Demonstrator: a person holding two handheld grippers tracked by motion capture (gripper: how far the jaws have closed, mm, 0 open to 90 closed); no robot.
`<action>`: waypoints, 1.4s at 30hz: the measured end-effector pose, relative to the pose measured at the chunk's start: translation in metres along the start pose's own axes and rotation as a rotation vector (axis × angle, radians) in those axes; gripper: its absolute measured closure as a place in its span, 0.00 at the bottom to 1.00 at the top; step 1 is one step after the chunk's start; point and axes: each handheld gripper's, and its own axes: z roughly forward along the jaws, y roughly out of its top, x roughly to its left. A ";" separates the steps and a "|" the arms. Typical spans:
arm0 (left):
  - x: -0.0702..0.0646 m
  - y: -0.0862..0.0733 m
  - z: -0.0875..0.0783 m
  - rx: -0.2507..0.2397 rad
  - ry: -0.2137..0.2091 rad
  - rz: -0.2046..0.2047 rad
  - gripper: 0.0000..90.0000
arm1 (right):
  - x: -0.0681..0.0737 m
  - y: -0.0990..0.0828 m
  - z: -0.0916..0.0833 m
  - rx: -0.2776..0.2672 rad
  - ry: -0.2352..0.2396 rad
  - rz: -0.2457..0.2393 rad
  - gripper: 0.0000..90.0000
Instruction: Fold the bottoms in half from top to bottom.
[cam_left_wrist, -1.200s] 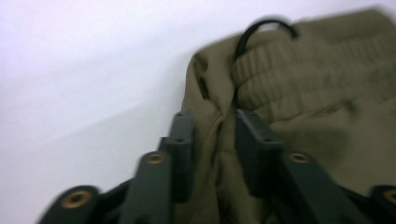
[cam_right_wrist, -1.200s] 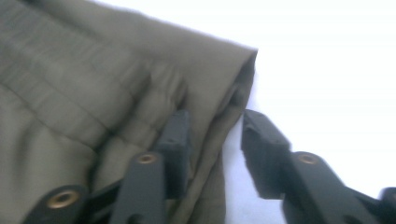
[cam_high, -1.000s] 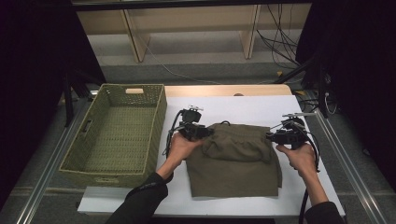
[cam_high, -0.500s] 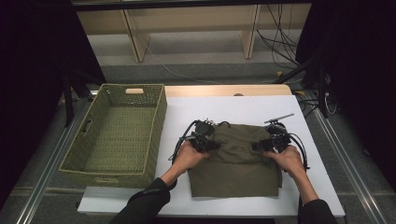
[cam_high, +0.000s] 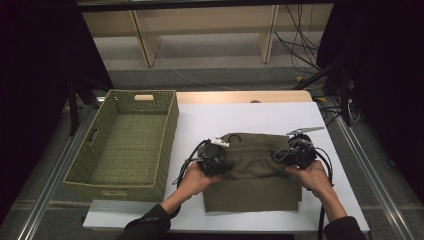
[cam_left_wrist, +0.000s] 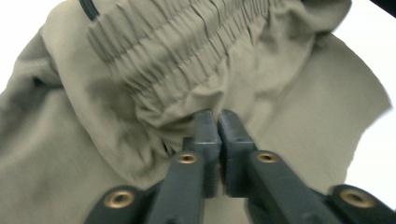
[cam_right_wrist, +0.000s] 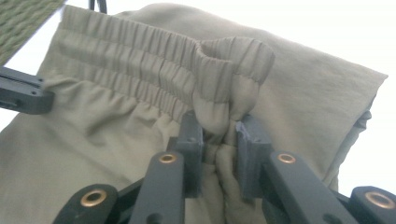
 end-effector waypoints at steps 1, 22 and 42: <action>-0.001 -0.004 -0.002 0.005 -0.001 0.009 0.94 | 0.004 -0.004 -0.003 -0.015 -0.003 -0.023 0.84; 0.052 0.085 0.018 -0.066 0.179 -0.127 0.73 | 0.028 -0.029 -0.019 -0.065 -0.039 -0.118 0.85; 0.025 0.050 0.010 0.079 0.035 -0.048 0.99 | 0.022 -0.041 -0.026 -0.072 0.010 -0.112 0.66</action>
